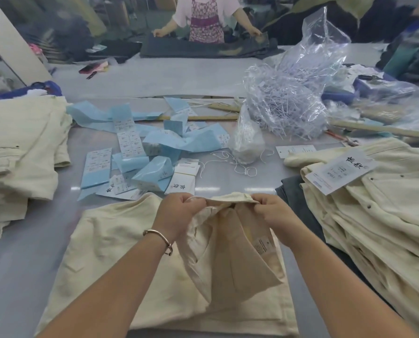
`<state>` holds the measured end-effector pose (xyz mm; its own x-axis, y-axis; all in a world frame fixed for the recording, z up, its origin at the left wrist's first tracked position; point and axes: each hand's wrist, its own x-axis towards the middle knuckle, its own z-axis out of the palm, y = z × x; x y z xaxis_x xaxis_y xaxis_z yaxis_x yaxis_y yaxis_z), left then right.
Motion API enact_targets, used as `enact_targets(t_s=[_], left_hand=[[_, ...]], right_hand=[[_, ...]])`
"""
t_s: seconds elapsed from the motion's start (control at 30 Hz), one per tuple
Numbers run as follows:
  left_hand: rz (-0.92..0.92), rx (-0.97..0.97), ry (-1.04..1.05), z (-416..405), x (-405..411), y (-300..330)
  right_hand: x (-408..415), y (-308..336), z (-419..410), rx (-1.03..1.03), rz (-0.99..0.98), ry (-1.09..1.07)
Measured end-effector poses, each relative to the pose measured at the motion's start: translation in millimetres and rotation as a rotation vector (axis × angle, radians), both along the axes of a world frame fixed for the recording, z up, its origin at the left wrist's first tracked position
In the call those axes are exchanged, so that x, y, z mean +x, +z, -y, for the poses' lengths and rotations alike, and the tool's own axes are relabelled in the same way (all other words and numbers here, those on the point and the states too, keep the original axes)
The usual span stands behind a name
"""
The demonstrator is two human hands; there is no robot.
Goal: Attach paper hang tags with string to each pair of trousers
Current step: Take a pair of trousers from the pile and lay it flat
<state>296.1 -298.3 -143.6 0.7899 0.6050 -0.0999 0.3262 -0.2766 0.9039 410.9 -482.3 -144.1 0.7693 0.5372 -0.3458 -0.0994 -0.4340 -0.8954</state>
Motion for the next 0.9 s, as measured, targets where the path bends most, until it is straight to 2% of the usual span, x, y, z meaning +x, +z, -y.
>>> enact_targets(t_s=[0.17, 0.27, 0.37, 0.47, 0.53, 0.67, 0.9], left_hand=[[0.085, 0.107, 0.042, -9, 15, 10], [0.035, 0.207, 0.039, -4, 16, 12], [0.013, 0.496, 0.054, 19, 11, 6], [0.222, 0.773, -0.181, 59, 0, -2], [0.204, 0.767, -0.325, 73, -3, -6], [-0.033, 0.677, -0.433, 77, -3, -12], [0.052, 0.527, -0.554, 67, 7, -2]], right_hand=[[6, -2, 4, 0.050, -0.135, 0.036], [5, -6, 8, 0.037, -0.172, 0.053], [2, -11, 8, 0.103, -0.268, -0.017], [-2, -12, 6, 0.180, -0.367, -0.111], [-4, -14, 5, 0.217, -0.398, -0.156], [-6, -16, 8, 0.273, -0.466, -0.234], [-11, -24, 16, 0.428, -0.537, -0.223]])
